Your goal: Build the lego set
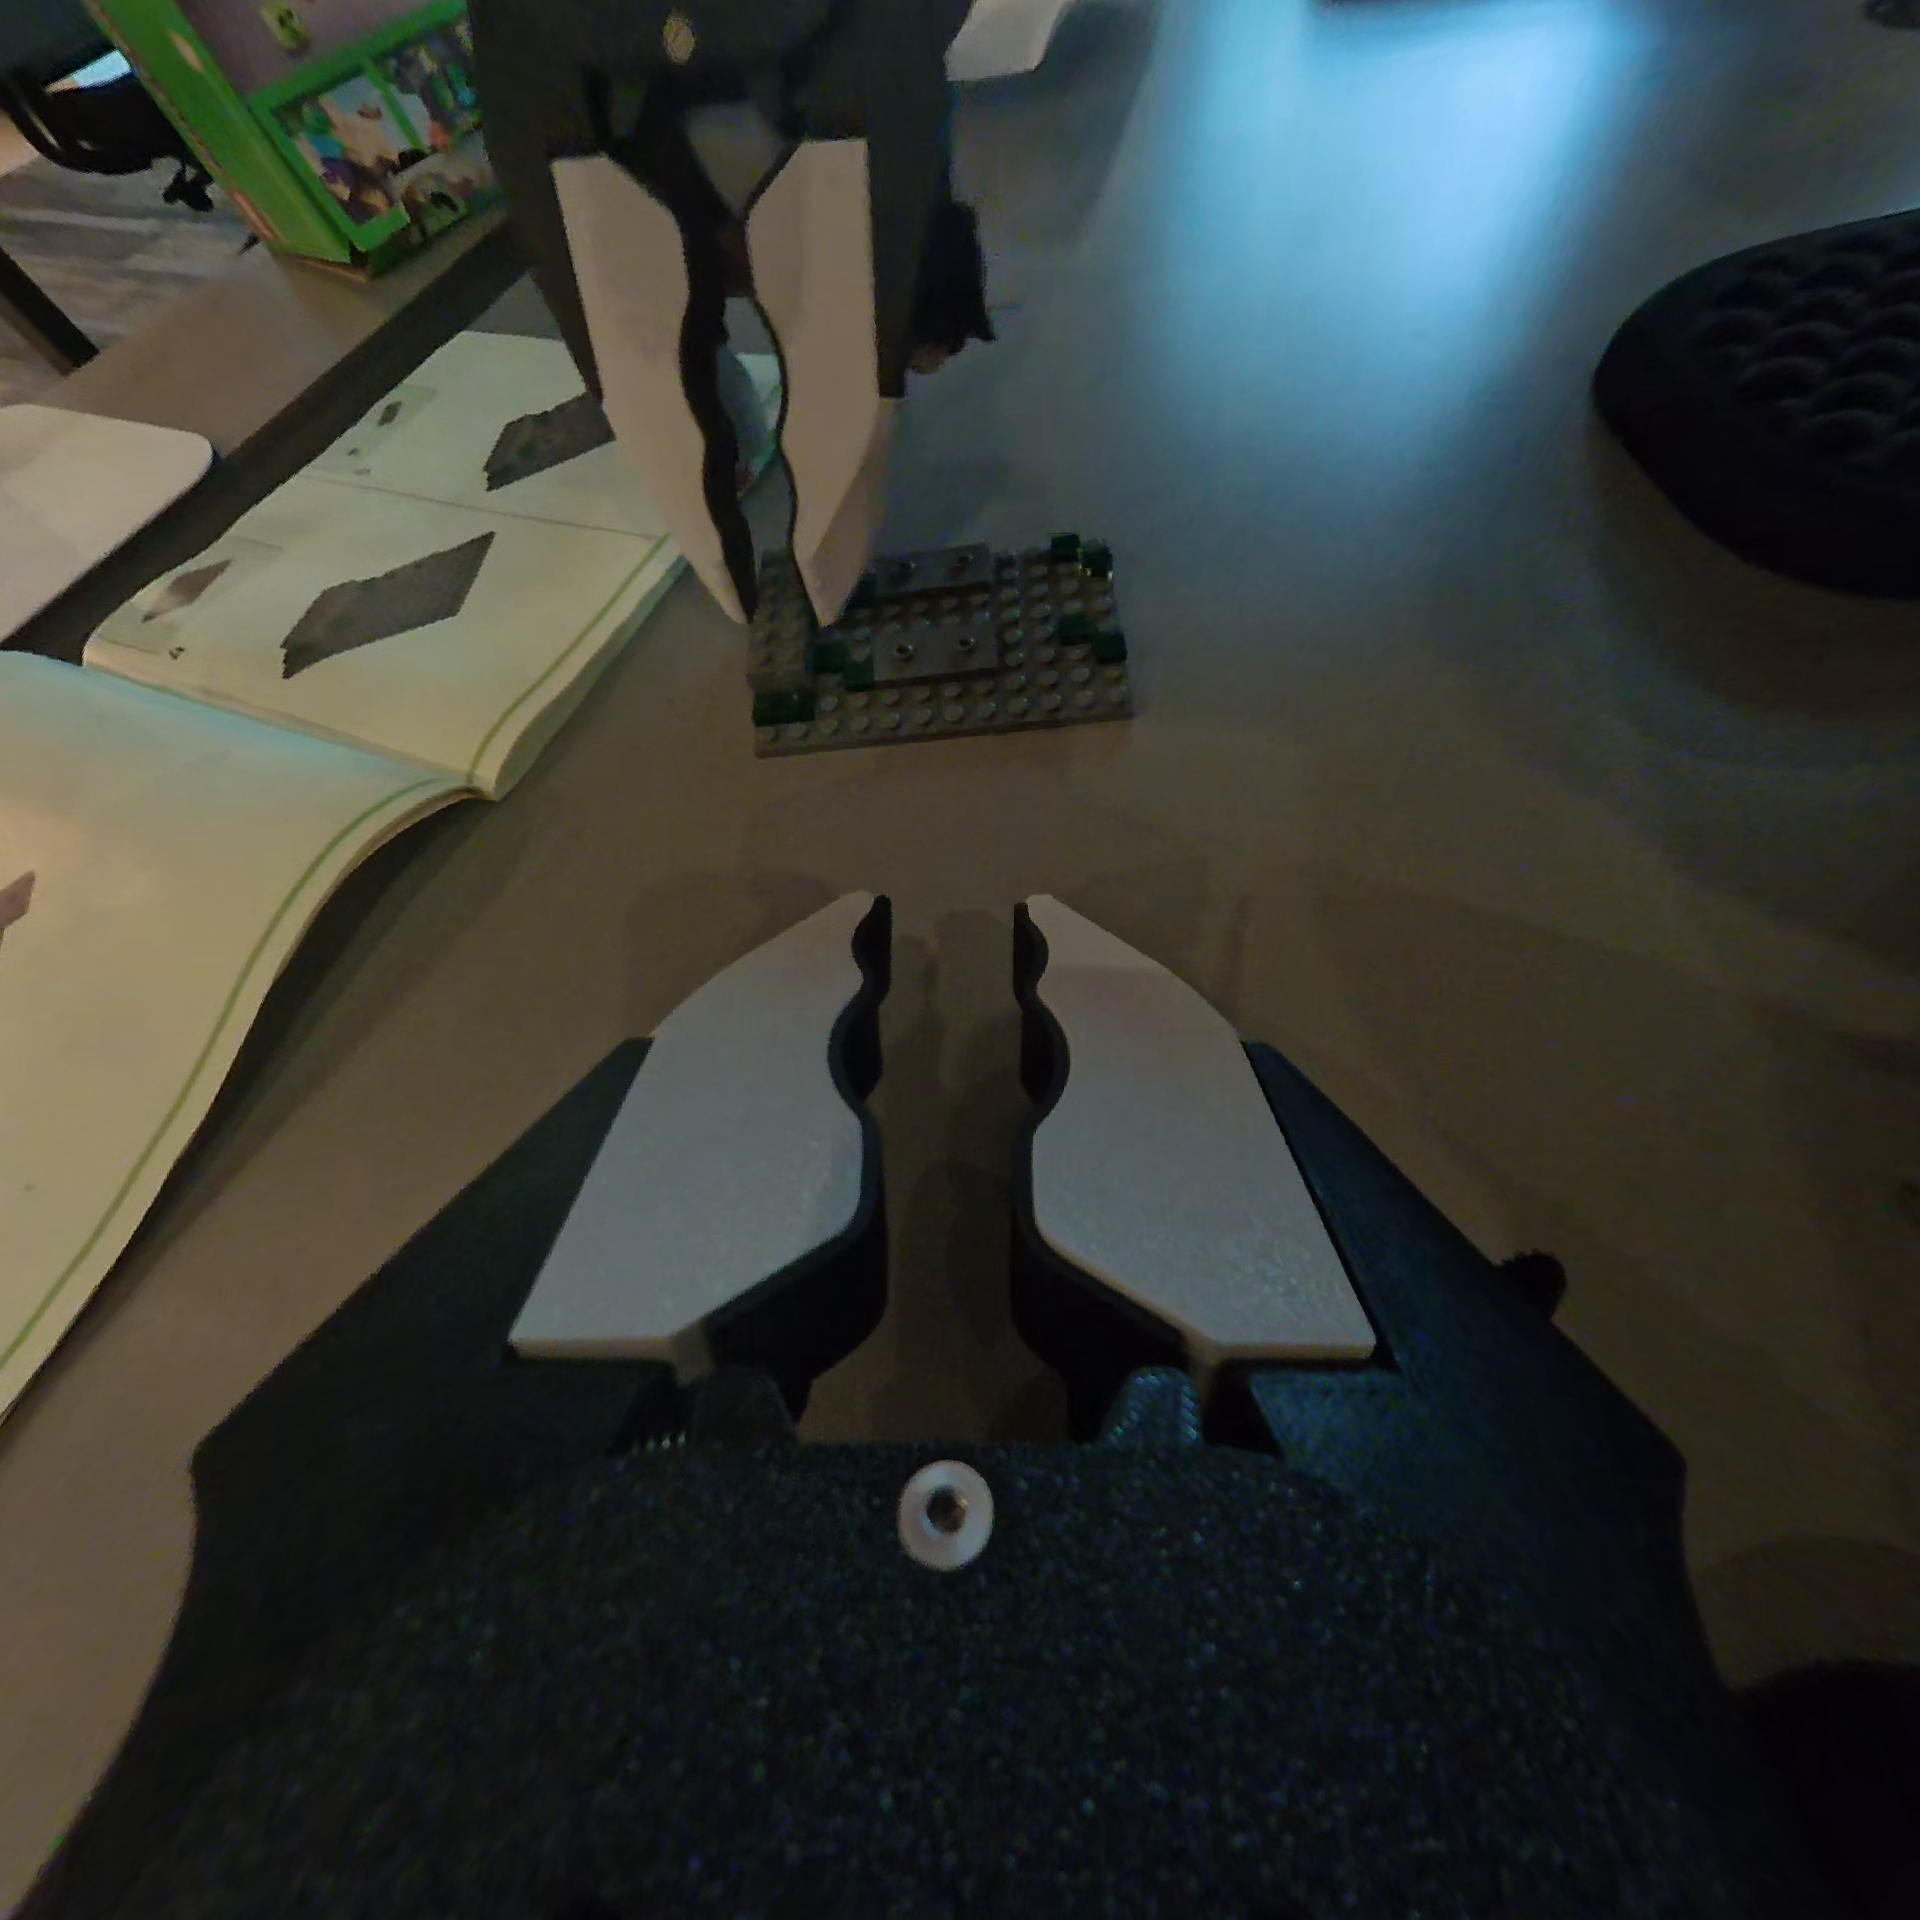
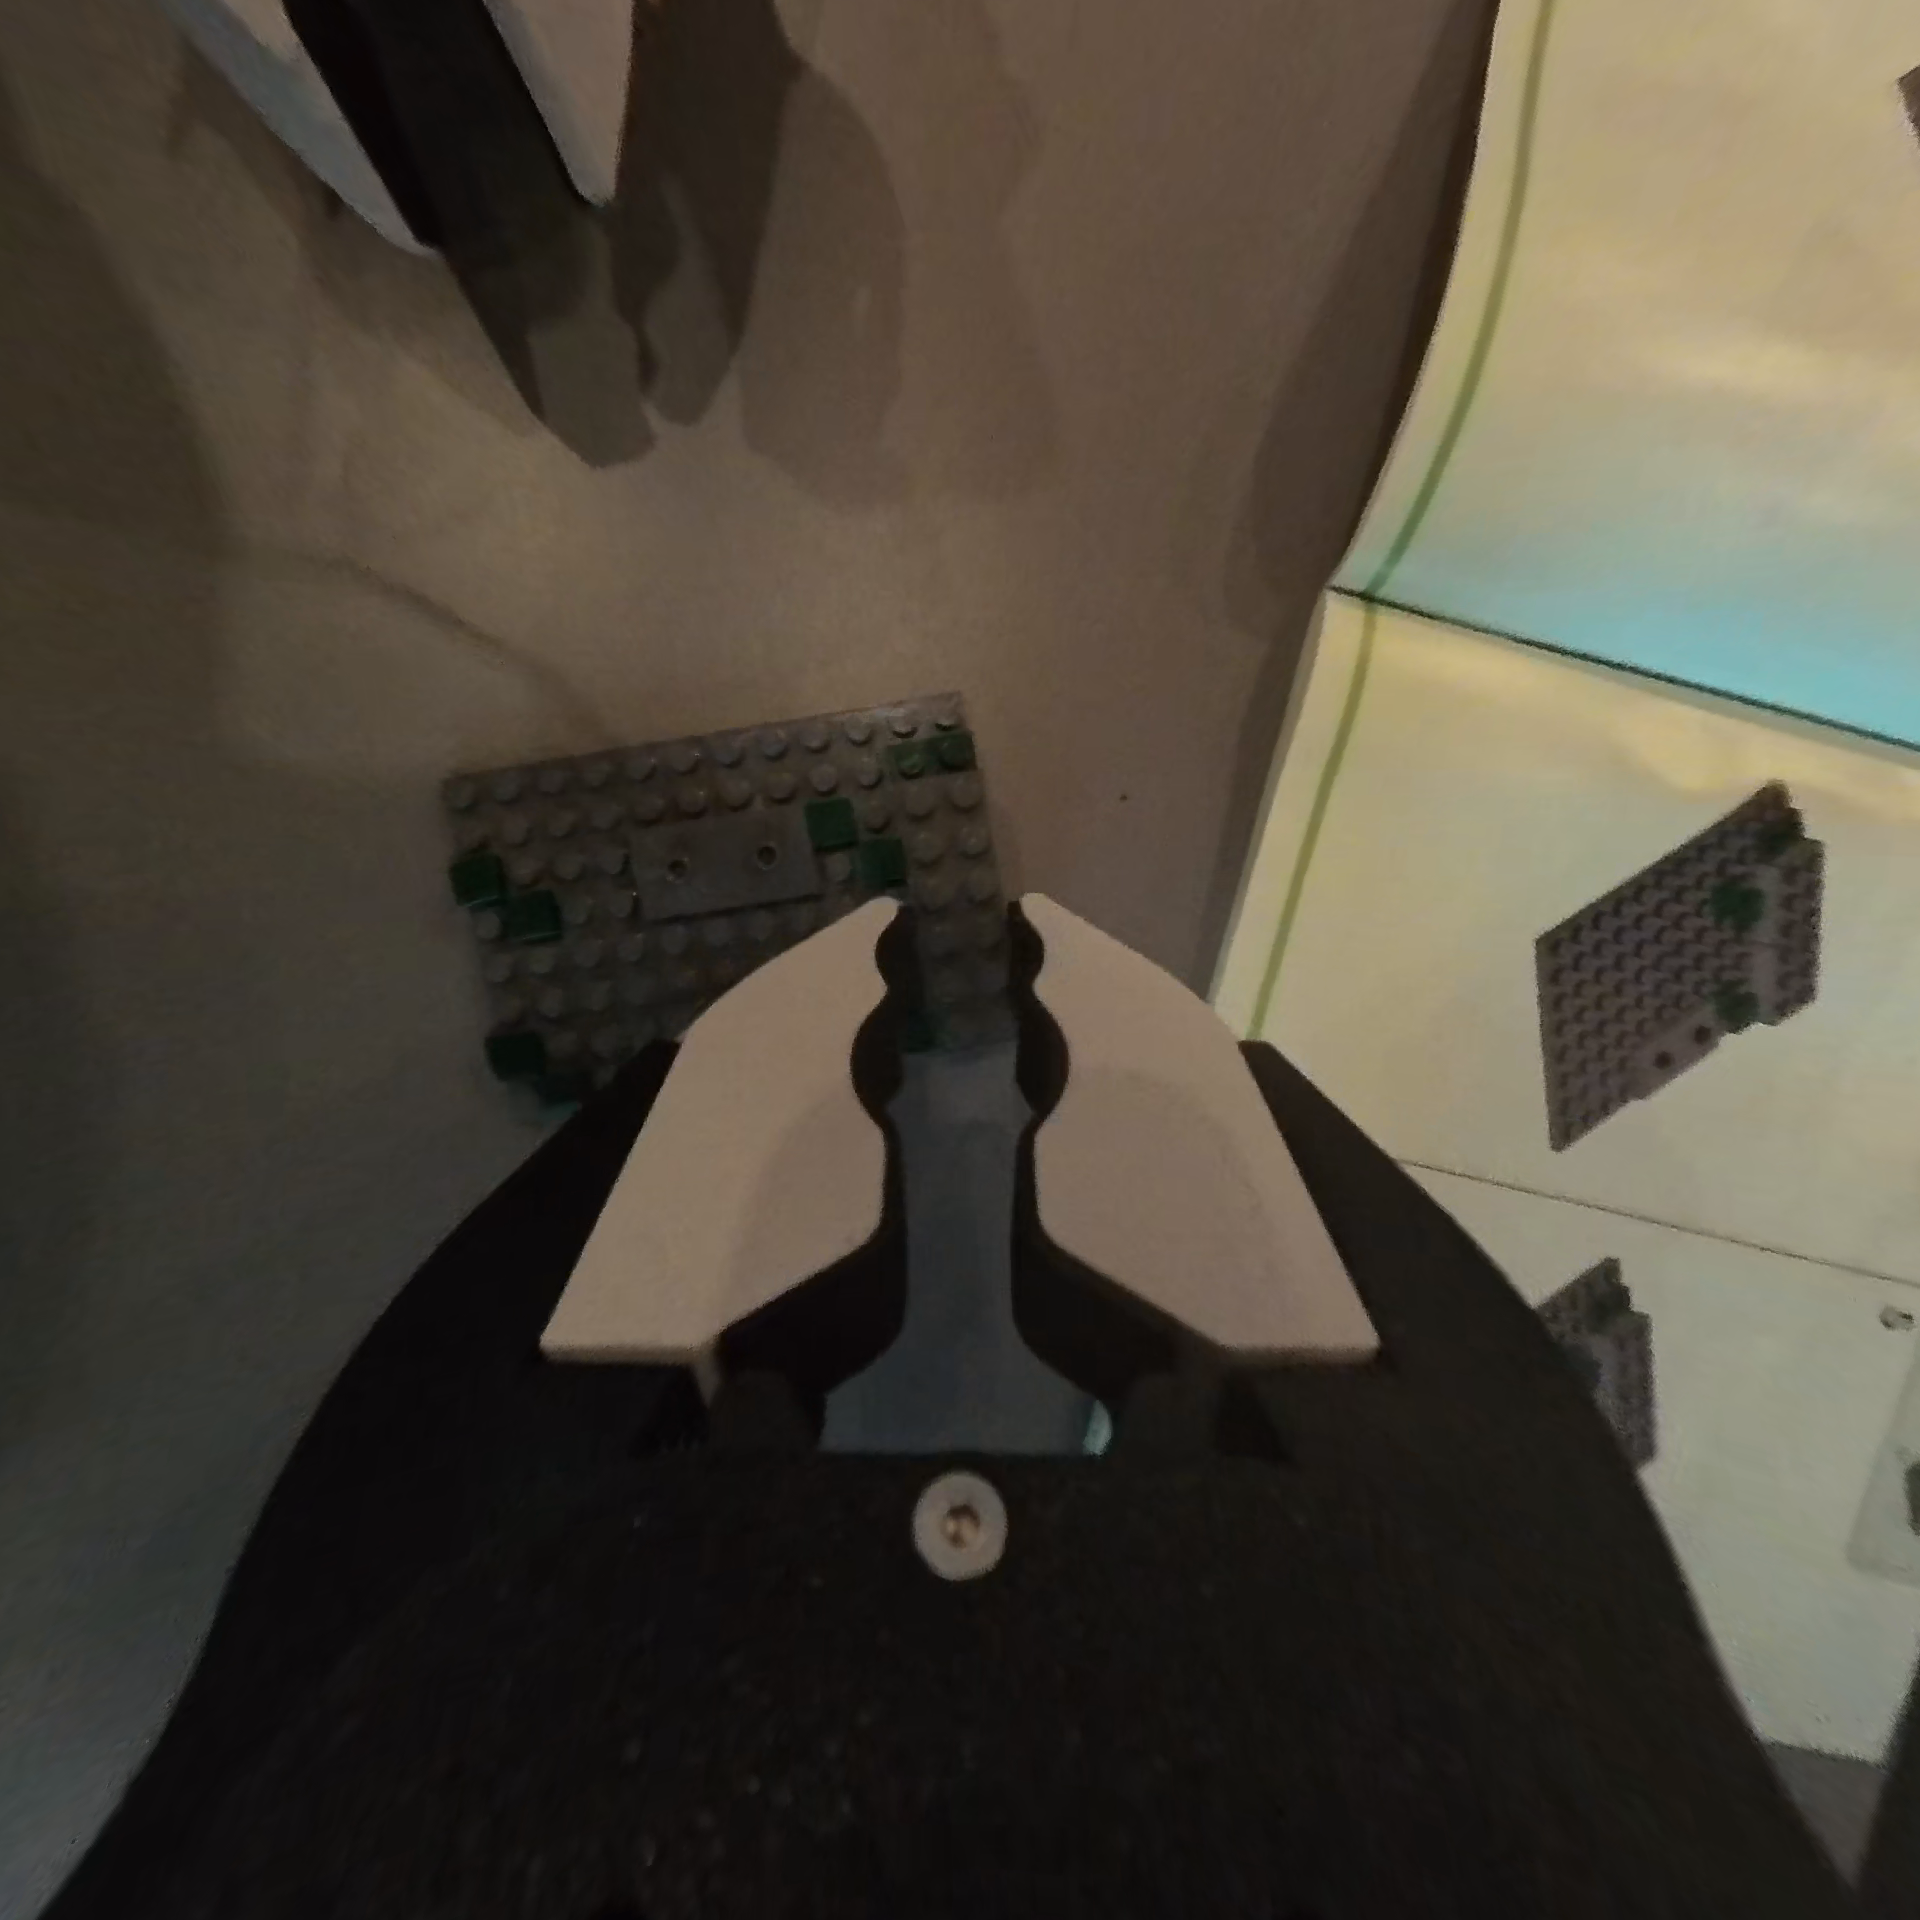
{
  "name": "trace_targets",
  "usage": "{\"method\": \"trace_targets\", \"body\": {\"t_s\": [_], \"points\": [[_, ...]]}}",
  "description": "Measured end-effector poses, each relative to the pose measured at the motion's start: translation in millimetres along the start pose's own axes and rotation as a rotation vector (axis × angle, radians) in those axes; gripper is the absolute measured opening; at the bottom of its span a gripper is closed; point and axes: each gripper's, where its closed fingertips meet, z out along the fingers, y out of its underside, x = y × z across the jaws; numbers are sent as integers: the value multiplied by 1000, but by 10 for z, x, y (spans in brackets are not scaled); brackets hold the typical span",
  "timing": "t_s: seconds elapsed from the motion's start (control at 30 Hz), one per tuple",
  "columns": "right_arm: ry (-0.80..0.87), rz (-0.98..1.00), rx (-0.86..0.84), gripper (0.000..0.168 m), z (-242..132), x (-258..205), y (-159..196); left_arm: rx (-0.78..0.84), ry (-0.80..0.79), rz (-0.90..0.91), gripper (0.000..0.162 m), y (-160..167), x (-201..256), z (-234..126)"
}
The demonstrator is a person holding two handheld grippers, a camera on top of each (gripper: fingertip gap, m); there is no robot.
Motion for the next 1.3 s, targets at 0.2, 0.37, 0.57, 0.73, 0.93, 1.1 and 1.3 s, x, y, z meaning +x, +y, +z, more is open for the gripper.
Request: {"method": "trace_targets", "body": {"t_s": [0.2,0.37,0.57,0.73,0.93,1.1,1.3], "points": [[0,-14,6,16,-3,6,4,1,15,-6,21,5,6,-7],[130,5,120,26,-271,58,-176,18,15,-5,23,-16,8,-24],[526,166,467,24,-1093,-59,-464,89,-3,-28,12,-106,-46,-103],[770,308,614,0,-1371,-357,-195,150,-107,5,1,-254,-174,-192],[1027,389,589,0,-1462,-257,328,197,-306,1,0,-543,-502,-308],[1050,486,522,0,-1385,114,707,130,-352,-42,0,-715,-714,-38],[973,699,417,0,-1084,157,1100,-8,-429,-184,0,-536,-1089,487]]}}
